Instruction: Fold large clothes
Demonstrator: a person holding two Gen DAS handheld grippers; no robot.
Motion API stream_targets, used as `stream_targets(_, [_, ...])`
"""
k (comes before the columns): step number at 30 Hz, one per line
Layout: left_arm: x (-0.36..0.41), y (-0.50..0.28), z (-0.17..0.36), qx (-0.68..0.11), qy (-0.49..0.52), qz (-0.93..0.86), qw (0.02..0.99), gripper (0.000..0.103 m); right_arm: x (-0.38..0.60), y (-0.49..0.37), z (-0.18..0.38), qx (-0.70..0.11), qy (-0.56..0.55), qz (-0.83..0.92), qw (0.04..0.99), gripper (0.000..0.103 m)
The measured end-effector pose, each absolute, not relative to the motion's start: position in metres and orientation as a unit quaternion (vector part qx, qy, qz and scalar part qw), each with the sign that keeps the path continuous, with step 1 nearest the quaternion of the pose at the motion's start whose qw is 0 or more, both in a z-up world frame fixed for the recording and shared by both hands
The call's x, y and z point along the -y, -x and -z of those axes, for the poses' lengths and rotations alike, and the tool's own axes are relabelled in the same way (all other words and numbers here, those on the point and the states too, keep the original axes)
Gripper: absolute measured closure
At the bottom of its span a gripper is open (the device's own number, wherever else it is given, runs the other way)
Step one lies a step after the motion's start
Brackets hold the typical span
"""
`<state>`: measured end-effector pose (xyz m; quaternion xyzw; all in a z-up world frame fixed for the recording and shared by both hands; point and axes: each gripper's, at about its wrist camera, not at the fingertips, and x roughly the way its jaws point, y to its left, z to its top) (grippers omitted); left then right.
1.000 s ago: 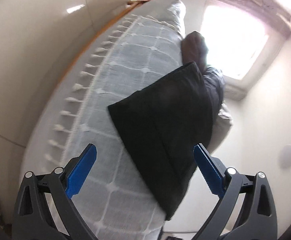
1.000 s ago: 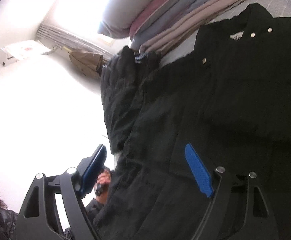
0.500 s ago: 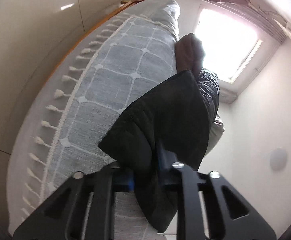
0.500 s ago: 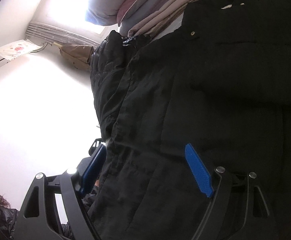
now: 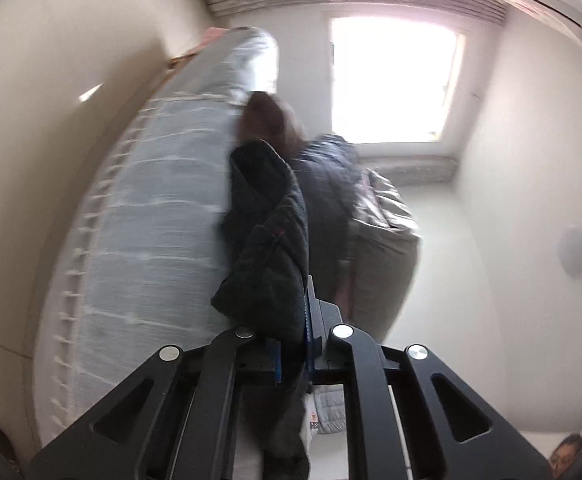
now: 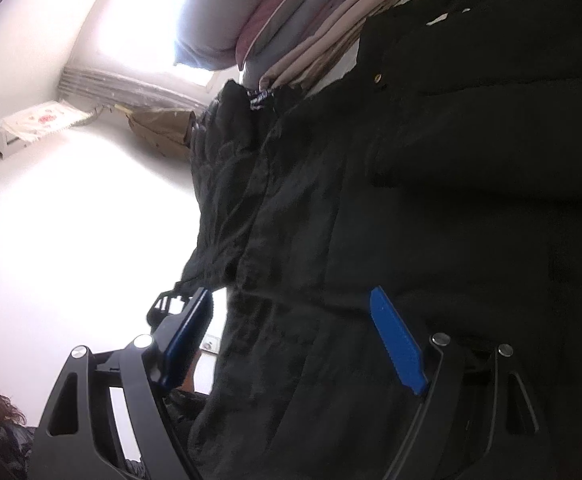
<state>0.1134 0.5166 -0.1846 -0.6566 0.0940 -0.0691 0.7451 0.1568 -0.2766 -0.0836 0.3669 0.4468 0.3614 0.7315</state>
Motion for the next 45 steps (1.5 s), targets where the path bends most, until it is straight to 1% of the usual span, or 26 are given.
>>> stream_targets(6, [-0.478, -0.135, 0.086, -0.080, 0.607, 0.140, 0.778, 0.096, 0.318, -0.146, 0.080, -0.430, -0.405, -0.338, 0.733, 0.025])
stream_targets(9, [-0.442, -0.153, 0.040, -0.082, 0.579, 0.185, 0.790, 0.096, 0.337, -0.143, 0.077, -0.427, -0.416, -0.324, 0.734, 0.025])
stream_targets(13, [-0.376, -0.180, -0.016, -0.098, 0.536, 0.254, 0.799, 0.096, 0.374, -0.136, 0.075, -0.415, -0.439, -0.311, 0.734, 0.025])
stream_targets(16, [-0.316, -0.205, -0.045, -0.120, 0.508, 0.302, 0.798, 0.096, 0.407, -0.125, 0.072, -0.401, -0.455, -0.304, 0.735, 0.025])
stream_targets(17, [-0.303, -0.211, -0.050, -0.126, 0.503, 0.311, 0.797, 0.096, 0.418, -0.122, 0.071, -0.396, -0.460, -0.300, 0.736, 0.025])
stream_targets(20, [-0.228, -0.240, -0.062, -0.165, 0.477, 0.356, 0.787, 0.096, 0.450, -0.116, 0.068, -0.382, -0.476, -0.291, 0.737, 0.025])
stream_targets(22, [-0.181, -0.255, -0.060, -0.193, 0.461, 0.376, 0.780, 0.096, 0.471, -0.110, 0.067, -0.373, -0.485, -0.283, 0.739, 0.025])
stream_targets(25, [-0.107, -0.274, -0.042, -0.246, 0.440, 0.403, 0.763, 0.096, 0.503, -0.103, 0.067, -0.360, -0.497, -0.263, 0.744, 0.023])
stream_targets(28, [-0.038, -0.291, -0.006, -0.311, 0.414, 0.419, 0.745, 0.096, 0.534, -0.092, 0.073, -0.352, -0.510, -0.244, 0.746, 0.022])
stream_targets(31, [0.013, -0.302, 0.040, -0.381, 0.382, 0.412, 0.734, 0.096, 0.560, -0.082, 0.081, -0.347, -0.519, -0.230, 0.746, 0.022])
stream_targets(32, [0.031, -0.305, 0.061, -0.416, 0.362, 0.401, 0.732, 0.096, 0.566, -0.079, 0.084, -0.346, -0.523, -0.226, 0.745, 0.022])
stream_targets(35, [0.058, -0.306, 0.104, -0.482, 0.318, 0.365, 0.730, 0.096, 0.576, -0.076, 0.089, -0.347, -0.528, -0.219, 0.744, 0.022])
stream_targets(38, [0.063, -0.307, 0.127, -0.519, 0.267, 0.333, 0.741, 0.095, 0.570, -0.077, 0.090, -0.351, -0.526, -0.219, 0.743, 0.021])
stream_targets(42, [0.060, -0.302, 0.134, -0.538, 0.214, 0.305, 0.756, 0.095, 0.545, -0.096, 0.074, -0.365, -0.503, -0.238, 0.747, 0.021])
stream_targets(45, [0.057, -0.306, 0.126, -0.541, 0.166, 0.288, 0.773, 0.092, 0.528, -0.117, 0.056, -0.367, -0.485, -0.269, 0.747, 0.021])
